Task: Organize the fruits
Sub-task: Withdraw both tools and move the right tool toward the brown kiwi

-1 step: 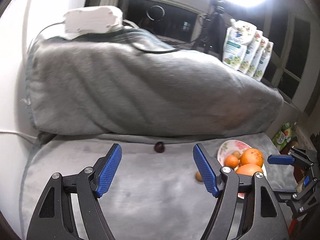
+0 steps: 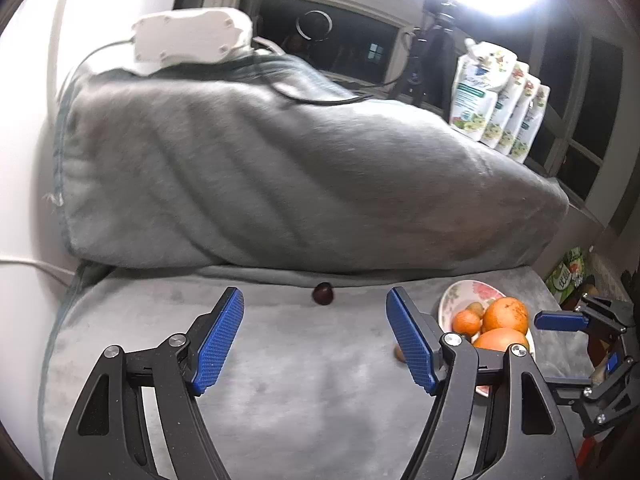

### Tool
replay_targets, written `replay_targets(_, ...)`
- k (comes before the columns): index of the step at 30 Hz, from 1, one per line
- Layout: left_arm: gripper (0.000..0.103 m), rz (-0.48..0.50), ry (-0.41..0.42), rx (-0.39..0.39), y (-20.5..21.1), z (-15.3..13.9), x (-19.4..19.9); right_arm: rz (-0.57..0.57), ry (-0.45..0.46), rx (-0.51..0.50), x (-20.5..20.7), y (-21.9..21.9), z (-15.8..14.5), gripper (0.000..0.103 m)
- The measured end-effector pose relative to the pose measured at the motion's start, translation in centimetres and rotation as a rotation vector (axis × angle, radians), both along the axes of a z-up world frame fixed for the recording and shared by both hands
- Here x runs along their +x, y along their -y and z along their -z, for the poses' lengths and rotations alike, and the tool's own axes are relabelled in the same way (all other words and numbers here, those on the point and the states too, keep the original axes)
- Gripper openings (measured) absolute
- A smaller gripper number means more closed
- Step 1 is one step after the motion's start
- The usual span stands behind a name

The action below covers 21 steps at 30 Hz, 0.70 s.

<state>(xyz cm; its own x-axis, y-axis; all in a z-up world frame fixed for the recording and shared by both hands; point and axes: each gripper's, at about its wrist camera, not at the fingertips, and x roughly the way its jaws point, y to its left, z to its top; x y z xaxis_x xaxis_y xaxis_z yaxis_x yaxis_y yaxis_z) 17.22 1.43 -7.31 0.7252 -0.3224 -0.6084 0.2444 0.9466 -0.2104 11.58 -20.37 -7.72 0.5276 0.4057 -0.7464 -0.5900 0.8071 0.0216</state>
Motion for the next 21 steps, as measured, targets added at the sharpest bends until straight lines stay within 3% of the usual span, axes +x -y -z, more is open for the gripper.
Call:
replay_targets(2,0.074,-0.005,-0.016,-0.013,-0.5,0.4,0.3,-0.02,-0.014,-0.021,0.5,-0.7,0.5,0.064)
replay_targets(4,0.065,0.0,-0.029,-0.019,-0.5,0.9,0.6,-0.037,-0.029,-0.034,0.9,-1.3,0.9,0.058)
replay_targets(6,0.063,0.01,-0.042,-0.019,-0.3,1.3,1.0,-0.055,-0.046,-0.051,1.5,-1.9,1.4,0.052)
replay_targets(12,0.055,0.046,-0.09,-0.018,1.2,2.9,2.9,-0.1,-0.085,-0.119,3.3,-4.0,3.3,0.043)
replay_targets(21,0.052,0.071,-0.155,-0.006,2.8,5.3,5.7,-0.122,-0.13,-0.209,6.0,-5.9,5.6,0.036)
